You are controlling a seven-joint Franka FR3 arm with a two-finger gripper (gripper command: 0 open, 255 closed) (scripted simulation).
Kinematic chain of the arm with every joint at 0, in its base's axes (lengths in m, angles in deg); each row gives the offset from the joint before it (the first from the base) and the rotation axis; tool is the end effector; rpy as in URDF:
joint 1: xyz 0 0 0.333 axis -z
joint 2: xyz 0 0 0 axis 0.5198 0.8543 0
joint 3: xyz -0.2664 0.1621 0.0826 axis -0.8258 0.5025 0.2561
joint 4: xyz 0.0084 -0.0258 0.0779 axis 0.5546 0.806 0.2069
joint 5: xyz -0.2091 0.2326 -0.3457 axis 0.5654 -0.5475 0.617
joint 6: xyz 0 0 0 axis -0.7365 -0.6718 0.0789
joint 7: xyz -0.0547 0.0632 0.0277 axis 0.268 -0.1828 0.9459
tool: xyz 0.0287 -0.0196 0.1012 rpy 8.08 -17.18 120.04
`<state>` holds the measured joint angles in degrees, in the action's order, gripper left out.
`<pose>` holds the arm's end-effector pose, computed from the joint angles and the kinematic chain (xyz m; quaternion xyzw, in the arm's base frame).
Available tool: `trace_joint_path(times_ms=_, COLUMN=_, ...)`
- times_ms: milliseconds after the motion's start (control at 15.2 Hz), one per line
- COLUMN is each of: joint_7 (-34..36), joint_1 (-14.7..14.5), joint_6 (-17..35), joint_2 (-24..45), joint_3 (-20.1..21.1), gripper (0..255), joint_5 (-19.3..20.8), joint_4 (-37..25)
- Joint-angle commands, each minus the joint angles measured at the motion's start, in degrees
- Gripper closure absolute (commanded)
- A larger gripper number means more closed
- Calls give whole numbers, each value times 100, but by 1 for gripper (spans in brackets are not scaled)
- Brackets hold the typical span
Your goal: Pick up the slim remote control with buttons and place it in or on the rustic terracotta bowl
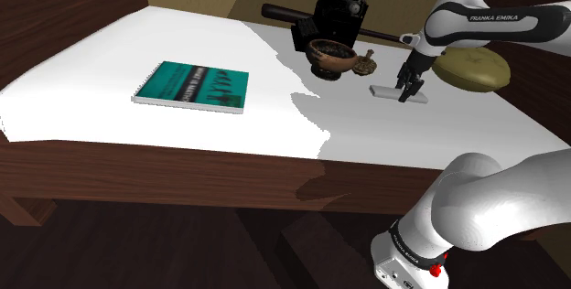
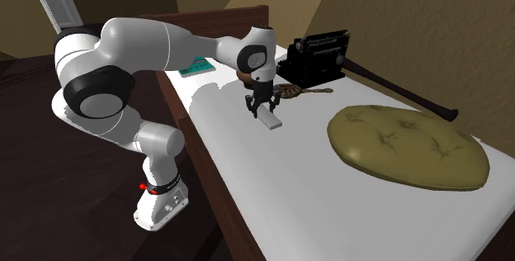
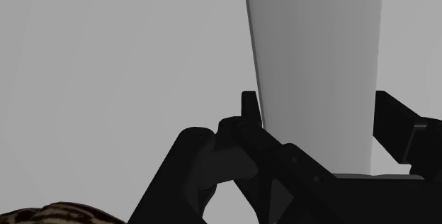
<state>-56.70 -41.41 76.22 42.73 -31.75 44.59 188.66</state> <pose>0.3881 -0.3104 0.4592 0.9215 0.3883 0.0050 0.0099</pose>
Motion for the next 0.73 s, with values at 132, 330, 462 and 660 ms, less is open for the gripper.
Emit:
trace_joint_path(times_ms=132, joint_7=3, joint_1=1, joint_6=-4, joint_2=1, joint_3=-2, gripper=255, joint_5=-2, joint_4=7)
trace_joint_path(times_ms=330, joint_7=-1, joint_1=0, joint_6=-80, joint_2=-11, joint_3=26, gripper=255, joint_5=-16, joint_4=-56)
trace_joint_path(times_ms=462, joint_7=-7, joint_1=-2, joint_6=-237, joint_2=-38, joint_3=84, gripper=255, joint_5=-45, joint_4=-183)
trace_joint_path(times_ms=660, joint_7=-17, joint_1=-9, joint_6=-469, joint_2=-67, joint_3=166, gripper=255, joint_5=-89, joint_4=-382)
